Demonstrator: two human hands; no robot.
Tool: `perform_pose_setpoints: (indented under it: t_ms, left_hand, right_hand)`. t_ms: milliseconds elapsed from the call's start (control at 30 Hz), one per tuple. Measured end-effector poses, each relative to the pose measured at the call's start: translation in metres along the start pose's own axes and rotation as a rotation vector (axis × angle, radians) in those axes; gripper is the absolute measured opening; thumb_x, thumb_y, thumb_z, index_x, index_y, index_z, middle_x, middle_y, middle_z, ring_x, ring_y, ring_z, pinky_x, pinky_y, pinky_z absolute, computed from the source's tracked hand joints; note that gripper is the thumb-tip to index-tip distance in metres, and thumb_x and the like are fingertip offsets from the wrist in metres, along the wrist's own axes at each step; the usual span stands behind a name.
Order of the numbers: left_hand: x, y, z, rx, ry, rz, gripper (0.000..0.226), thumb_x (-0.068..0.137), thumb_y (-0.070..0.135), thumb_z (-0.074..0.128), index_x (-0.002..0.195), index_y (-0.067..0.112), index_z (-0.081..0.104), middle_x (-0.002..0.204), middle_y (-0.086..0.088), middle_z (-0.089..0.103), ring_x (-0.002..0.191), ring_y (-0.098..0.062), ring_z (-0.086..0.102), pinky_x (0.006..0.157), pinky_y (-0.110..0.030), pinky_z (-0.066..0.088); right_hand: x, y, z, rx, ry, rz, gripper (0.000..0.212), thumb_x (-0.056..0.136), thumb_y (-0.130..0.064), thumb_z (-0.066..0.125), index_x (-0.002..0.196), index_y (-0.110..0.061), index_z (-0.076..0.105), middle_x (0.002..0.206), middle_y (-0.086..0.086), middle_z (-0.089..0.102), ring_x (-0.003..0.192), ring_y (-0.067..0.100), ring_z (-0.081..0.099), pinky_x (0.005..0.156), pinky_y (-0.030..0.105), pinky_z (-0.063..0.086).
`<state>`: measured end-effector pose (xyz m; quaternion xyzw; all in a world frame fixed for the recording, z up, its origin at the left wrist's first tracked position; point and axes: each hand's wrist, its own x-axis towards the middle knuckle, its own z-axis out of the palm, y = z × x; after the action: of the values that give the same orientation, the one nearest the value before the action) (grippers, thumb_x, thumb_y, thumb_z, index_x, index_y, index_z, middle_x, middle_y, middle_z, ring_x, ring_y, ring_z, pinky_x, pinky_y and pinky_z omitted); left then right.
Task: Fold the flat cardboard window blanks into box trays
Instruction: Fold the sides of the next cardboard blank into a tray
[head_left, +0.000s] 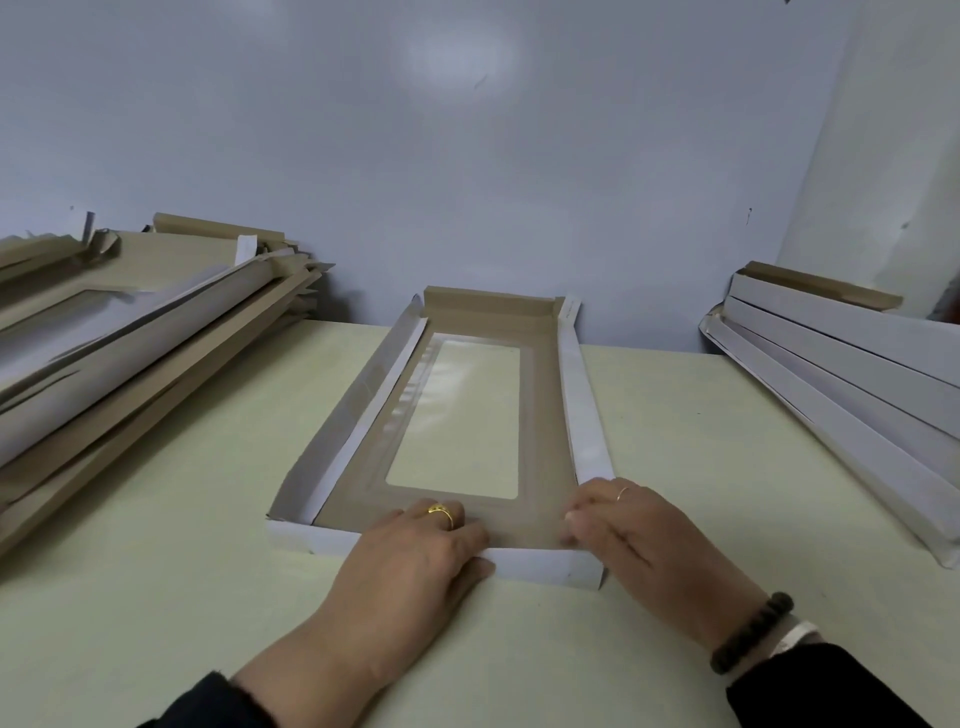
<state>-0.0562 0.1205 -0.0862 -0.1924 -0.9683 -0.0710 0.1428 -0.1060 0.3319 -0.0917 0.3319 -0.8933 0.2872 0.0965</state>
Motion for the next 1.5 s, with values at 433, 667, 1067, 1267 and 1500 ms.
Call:
perform_pose_setpoints:
  t_ms: [433,667,1067,1267,1500]
  left_hand:
    - [0.004,-0.003,0.005,-0.033,0.006,0.011,0.019,0.089,0.036,0.057,0.077,0.022,0.055,0.073,0.01,0.043,0.074,-0.012,0.05,0.058,-0.022,0.031]
    - [0.0,-0.035,-0.002,0.001,0.028,0.012,0.039,0.094,0.052,0.034,0.084,0.023,0.058,0.083,0.008,0.052,0.078,-0.012,0.051,0.07,-0.021,0.036]
    - [-0.001,-0.068,0.004,-0.004,-0.029,0.102,0.075,0.077,0.071,0.0,0.079,0.02,0.055,0.083,0.011,0.051,0.082,-0.007,0.042,0.077,-0.019,0.034]
    - [-0.005,-0.065,0.005,-0.222,0.05,-0.001,0.044,0.079,0.07,0.046,0.064,0.032,0.03,0.066,0.015,0.038,0.069,-0.004,0.038,0.061,-0.015,0.03]
    - [-0.009,-0.069,0.005,-0.201,0.084,0.026,0.041,0.074,0.067,0.034,0.059,0.028,0.032,0.064,0.016,0.035,0.065,-0.002,0.037,0.071,-0.015,0.03]
  right_hand:
    - [-0.004,-0.013,0.012,-0.281,-0.127,-0.093,0.025,0.095,-0.028,0.043,0.113,-0.019,0.057,0.107,-0.004,0.061,0.097,0.02,0.052,0.085,0.03,0.04]
    - [-0.011,0.009,-0.012,-0.508,0.094,-0.004,0.005,0.061,-0.013,0.063,0.064,-0.016,0.06,0.052,-0.005,0.055,0.047,0.014,0.055,0.065,0.031,0.032]
    - [-0.017,0.024,-0.015,-0.391,0.065,0.133,0.008,0.081,-0.008,0.065,0.079,-0.013,0.06,0.068,-0.011,0.042,0.067,0.019,0.047,0.062,0.028,0.029]
    - [-0.016,0.02,-0.016,-0.393,0.007,0.159,0.003,0.087,-0.013,0.057,0.085,-0.015,0.059,0.073,-0.011,0.042,0.071,0.012,0.037,0.062,0.027,0.026]
    - [-0.018,0.016,-0.017,-0.387,0.066,0.116,0.021,0.068,-0.002,0.076,0.069,-0.013,0.058,0.064,-0.016,0.034,0.056,0.014,0.042,0.057,0.024,0.032]
